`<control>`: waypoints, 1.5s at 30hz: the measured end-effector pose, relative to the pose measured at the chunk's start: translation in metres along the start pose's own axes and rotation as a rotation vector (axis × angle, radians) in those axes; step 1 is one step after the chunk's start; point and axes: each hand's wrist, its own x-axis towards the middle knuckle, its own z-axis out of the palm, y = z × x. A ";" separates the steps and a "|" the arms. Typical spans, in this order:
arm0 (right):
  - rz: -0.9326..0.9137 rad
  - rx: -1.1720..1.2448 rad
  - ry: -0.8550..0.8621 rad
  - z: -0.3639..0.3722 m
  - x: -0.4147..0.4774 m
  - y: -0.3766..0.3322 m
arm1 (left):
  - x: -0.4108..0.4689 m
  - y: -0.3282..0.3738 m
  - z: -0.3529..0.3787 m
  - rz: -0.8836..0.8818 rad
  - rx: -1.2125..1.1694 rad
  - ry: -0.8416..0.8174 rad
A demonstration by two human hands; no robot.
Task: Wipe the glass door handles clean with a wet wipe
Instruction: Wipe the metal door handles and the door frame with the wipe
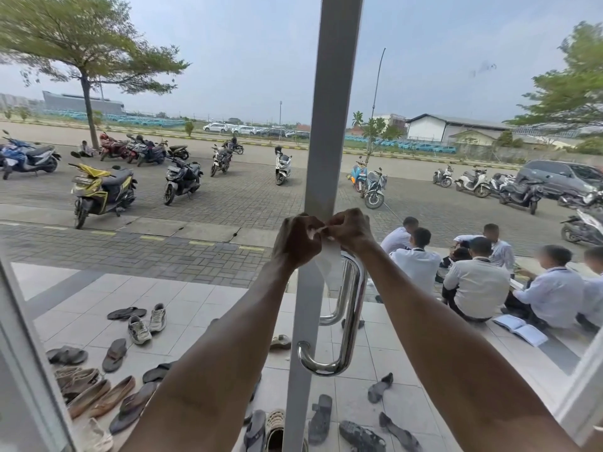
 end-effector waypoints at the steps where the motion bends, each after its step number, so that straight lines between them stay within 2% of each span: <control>1: 0.019 -0.014 -0.003 0.002 0.000 0.002 | -0.002 -0.001 0.000 0.006 0.024 -0.043; 6: 0.051 -0.079 -0.016 0.003 -0.003 0.005 | 0.000 -0.005 -0.001 0.001 0.220 -0.132; 9: -0.071 -0.154 0.063 0.001 -0.008 0.004 | 0.000 -0.012 0.002 0.011 0.317 -0.167; 12: -0.162 -0.122 0.010 0.002 -0.012 0.000 | -0.001 -0.015 0.008 0.042 0.329 -0.121; 18: -0.198 -0.363 -0.059 0.009 -0.012 -0.011 | -0.001 -0.022 0.009 -0.143 0.198 -0.005; 22: -0.238 -0.552 0.015 0.027 -0.017 -0.028 | -0.003 -0.033 0.008 -0.213 0.082 -0.005; 28: -0.321 -0.800 0.094 0.033 -0.037 -0.021 | -0.001 -0.045 0.004 -0.166 0.000 -0.012; 34: -0.318 -0.809 0.094 0.037 -0.036 -0.022 | 0.005 -0.042 0.006 -0.151 -0.117 -0.037; 38: -0.317 -0.762 0.113 0.054 -0.022 -0.031 | 0.006 -0.045 0.000 -0.170 -0.172 -0.120; 41: -0.321 -0.833 0.142 0.062 -0.021 -0.035 | 0.006 -0.045 -0.006 -0.162 -0.142 -0.140; 45: -0.340 -0.985 0.142 0.051 -0.042 -0.020 | 0.003 -0.040 -0.003 -0.202 -0.237 -0.136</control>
